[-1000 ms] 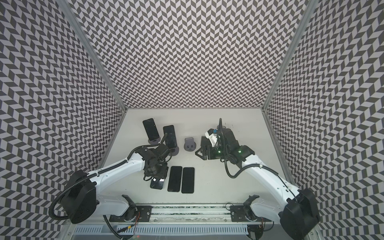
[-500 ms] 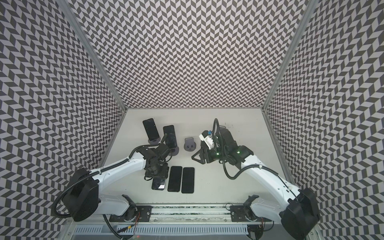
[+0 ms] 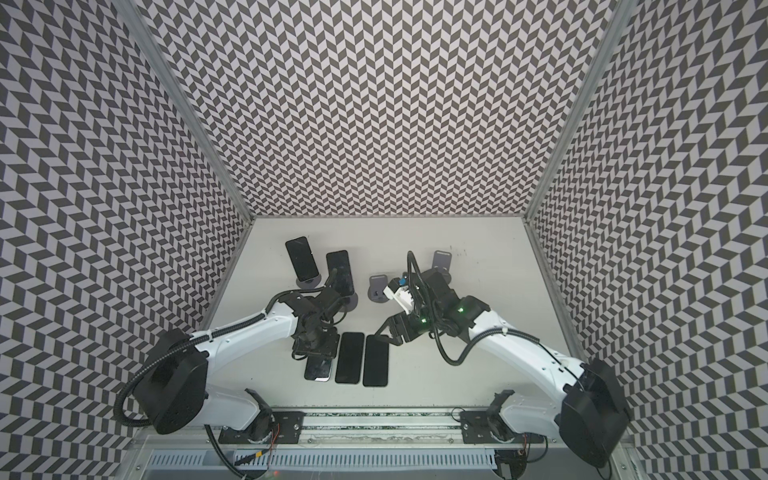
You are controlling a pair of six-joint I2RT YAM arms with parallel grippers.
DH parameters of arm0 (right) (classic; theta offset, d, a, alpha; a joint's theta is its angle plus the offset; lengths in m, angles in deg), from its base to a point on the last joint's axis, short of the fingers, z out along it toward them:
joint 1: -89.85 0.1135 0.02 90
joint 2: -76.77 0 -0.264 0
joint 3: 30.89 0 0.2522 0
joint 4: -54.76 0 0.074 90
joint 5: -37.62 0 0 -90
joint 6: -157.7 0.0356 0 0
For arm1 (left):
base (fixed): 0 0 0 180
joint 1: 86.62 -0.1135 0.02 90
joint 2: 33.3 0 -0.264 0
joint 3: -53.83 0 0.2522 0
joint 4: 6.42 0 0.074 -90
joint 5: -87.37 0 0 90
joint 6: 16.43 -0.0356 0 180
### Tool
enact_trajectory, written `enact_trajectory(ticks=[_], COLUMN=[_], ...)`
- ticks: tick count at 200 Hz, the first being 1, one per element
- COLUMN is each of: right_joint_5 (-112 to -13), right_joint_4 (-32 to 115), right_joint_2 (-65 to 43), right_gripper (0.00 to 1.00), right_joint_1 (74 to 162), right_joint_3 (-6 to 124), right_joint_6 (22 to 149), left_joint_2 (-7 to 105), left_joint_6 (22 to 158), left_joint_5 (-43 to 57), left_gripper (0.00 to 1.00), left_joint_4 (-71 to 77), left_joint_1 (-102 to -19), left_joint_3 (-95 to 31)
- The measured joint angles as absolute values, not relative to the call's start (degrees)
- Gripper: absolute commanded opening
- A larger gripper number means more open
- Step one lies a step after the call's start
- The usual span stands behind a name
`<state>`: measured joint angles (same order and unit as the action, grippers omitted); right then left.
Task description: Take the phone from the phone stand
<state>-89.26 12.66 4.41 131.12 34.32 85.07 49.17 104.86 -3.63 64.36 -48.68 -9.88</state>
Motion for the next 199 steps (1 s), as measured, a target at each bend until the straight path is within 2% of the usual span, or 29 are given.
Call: enact_trajectory(ticks=[46,199], right_joint_5=[-89.04,-89.98], right_joint_4=[12.11,12.09], right_joint_2=[0.92,0.70], right_gripper=[0.70,0.70], right_joint_1=[132.50,132.61], right_joint_3=[35.04,35.15], right_joint_6=[84.02,82.05], left_joint_2=[49.33,50.64], left_joint_6=[103.59,102.30], left_joint_5=[-3.19,0.33], left_gripper=[0.63,0.64], left_joint_4=[63.81,61.98], left_joint_1=[-50.48,-52.29], left_joint_3=[-9.88,-6.74])
